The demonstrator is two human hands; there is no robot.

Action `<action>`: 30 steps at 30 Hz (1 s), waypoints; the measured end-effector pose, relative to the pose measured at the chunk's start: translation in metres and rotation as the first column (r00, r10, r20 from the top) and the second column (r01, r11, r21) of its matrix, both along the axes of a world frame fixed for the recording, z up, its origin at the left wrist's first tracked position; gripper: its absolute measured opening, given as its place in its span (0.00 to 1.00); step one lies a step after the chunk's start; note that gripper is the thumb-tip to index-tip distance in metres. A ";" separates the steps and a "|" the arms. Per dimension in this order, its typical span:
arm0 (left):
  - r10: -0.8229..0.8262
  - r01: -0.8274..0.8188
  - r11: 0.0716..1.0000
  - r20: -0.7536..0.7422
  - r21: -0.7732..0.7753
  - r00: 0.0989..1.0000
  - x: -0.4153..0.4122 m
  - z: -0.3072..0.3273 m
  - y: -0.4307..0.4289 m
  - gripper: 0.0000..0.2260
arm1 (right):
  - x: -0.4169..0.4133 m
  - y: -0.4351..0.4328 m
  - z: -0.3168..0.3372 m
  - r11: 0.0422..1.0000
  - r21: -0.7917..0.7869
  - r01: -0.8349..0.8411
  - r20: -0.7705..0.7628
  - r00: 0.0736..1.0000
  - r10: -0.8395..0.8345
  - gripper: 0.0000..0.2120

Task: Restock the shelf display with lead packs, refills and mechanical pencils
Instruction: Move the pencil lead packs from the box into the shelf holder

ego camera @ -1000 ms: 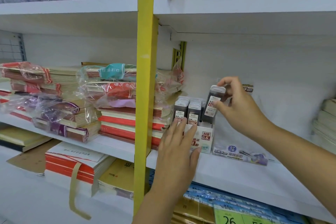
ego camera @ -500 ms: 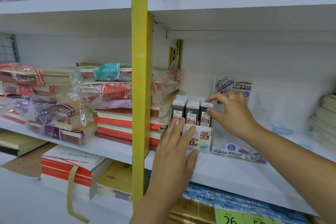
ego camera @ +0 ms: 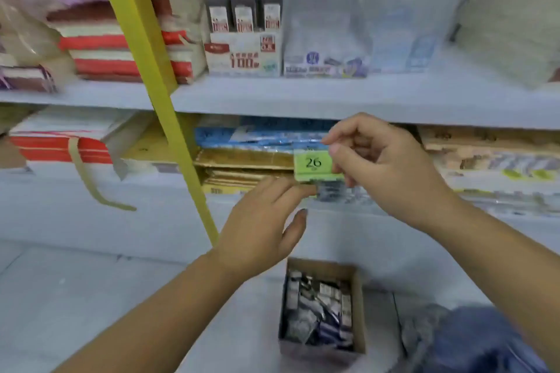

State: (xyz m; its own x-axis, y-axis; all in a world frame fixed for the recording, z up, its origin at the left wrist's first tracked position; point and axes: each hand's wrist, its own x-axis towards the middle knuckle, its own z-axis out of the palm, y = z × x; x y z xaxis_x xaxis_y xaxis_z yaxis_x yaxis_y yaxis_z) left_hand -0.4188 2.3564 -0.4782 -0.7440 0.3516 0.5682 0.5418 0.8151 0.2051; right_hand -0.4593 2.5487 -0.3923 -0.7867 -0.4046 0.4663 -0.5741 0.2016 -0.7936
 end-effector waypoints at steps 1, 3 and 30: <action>-0.027 0.030 0.999 0.141 -0.022 0.990 0.008 -0.022 0.008 0.14 | 0.007 0.010 -0.029 0.998 0.061 0.001 0.090 0.996 -0.006 0.04; -0.049 0.064 0.998 0.429 -0.021 0.902 0.022 -0.068 0.022 0.15 | 0.013 0.029 -0.094 0.972 0.234 0.007 0.272 0.960 -0.073 0.06; -0.076 -0.898 0.386 0.977 0.212 0.198 -0.022 -0.302 0.118 0.17 | 0.033 0.084 -0.356 0.894 0.441 0.081 0.727 0.552 -0.409 0.26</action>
State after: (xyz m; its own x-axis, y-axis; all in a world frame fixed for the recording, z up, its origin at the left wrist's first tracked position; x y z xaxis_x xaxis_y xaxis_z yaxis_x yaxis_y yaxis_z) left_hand -0.4406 2.4746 -0.7800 -0.6865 -0.3299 -0.6480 -0.7052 0.0846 0.7040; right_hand -0.4265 2.6328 -0.7484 -0.8536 -0.1262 -0.5054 0.3585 0.5614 -0.7458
